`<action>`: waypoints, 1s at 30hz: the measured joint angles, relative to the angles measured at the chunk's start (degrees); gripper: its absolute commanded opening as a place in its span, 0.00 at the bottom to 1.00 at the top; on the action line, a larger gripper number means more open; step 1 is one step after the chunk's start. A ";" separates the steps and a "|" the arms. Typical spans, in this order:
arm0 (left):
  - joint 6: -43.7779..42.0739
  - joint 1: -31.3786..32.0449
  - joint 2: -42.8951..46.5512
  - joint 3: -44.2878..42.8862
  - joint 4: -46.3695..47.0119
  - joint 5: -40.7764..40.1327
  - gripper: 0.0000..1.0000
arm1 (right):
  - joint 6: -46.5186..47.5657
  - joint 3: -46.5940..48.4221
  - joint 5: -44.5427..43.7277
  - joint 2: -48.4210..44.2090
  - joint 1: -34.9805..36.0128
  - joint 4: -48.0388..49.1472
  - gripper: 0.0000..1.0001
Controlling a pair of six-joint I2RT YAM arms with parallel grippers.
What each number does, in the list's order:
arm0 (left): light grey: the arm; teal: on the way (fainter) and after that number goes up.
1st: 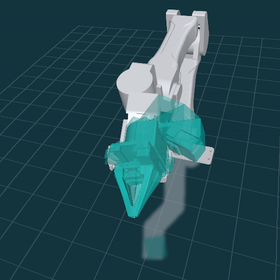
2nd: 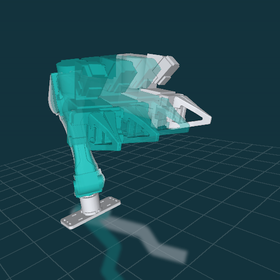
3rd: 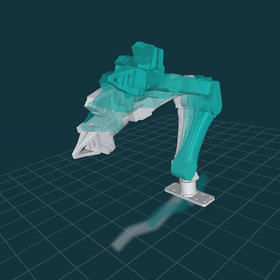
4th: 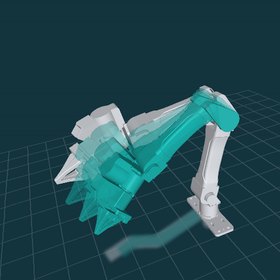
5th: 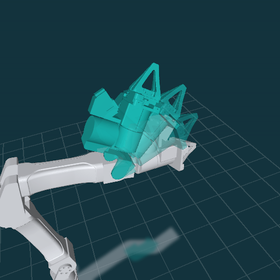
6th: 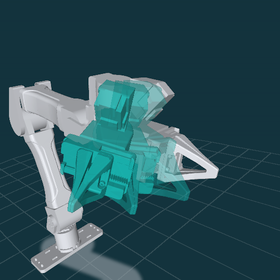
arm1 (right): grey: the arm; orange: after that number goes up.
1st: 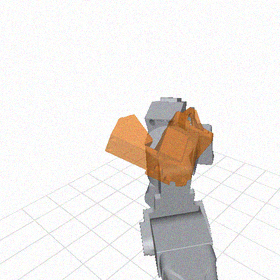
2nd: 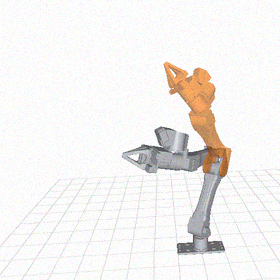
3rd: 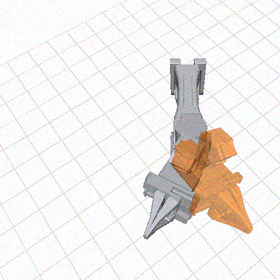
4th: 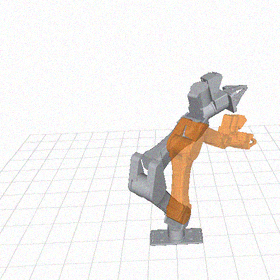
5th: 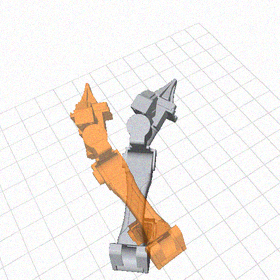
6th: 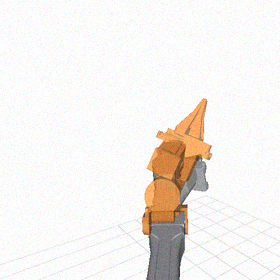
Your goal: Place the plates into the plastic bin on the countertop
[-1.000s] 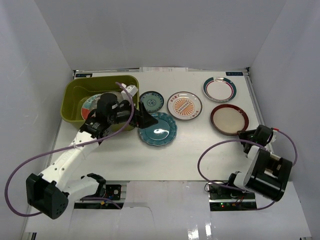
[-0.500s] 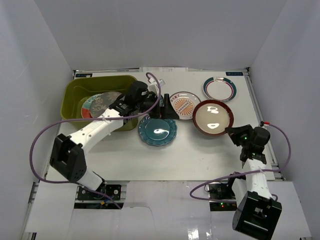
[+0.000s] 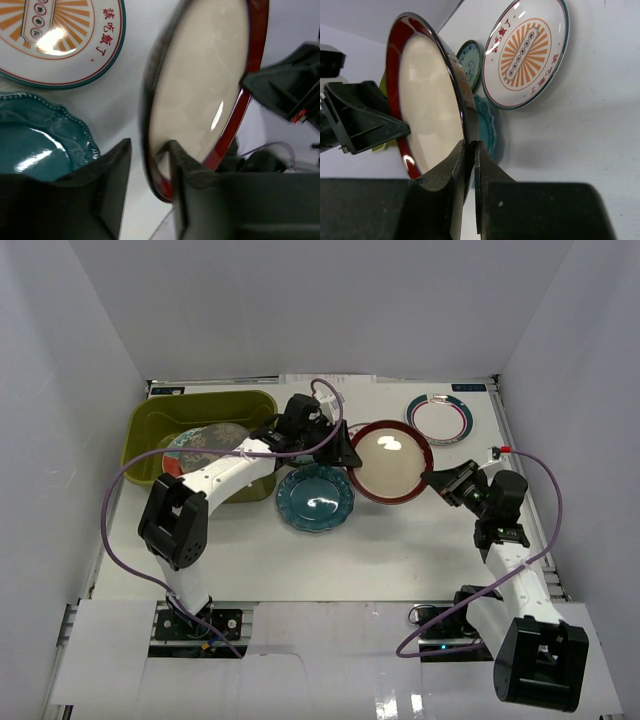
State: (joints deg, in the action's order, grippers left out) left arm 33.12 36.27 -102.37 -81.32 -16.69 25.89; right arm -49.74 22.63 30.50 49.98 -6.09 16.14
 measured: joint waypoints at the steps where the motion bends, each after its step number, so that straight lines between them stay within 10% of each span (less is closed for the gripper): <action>1: 0.39 0.07 -0.11 -0.04 -0.02 -0.13 0.31 | 0.02 0.00 0.04 0.52 0.26 0.11 0.08; 4: 0.48 0.37 -0.13 -0.11 0.44 -0.11 0.02 | 0.63 -0.02 -0.22 1.84 0.63 0.09 0.08; 6: 1.31 0.20 0.00 -0.17 1.14 0.68 0.00 | 0.83 -0.02 -0.44 2.32 0.48 0.26 0.08; 11: 1.62 -0.15 1.14 0.31 0.92 0.17 0.00 | -1.18 0.00 1.20 2.60 1.09 2.19 0.65; 17: 6.93 -9.79 6.64 7.19 1.81 7.78 0.00 | -2.78 1.29 5.14 1.57 2.62 4.87 0.87; 25: 9.25 -40.02 26.97 9.81 -1.38 7.04 0.00 | -1.64 0.98 5.70 -1.29 8.39 5.53 0.86; 30: 6.99 -45.00 39.34 12.02 -5.22 -4.87 0.00 | 0.42 -0.02 4.79 1.16 14.71 5.20 0.83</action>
State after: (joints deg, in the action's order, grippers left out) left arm 40.12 -8.73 -63.02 -69.30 -21.91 21.02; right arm -49.32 22.61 35.29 51.13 8.62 21.34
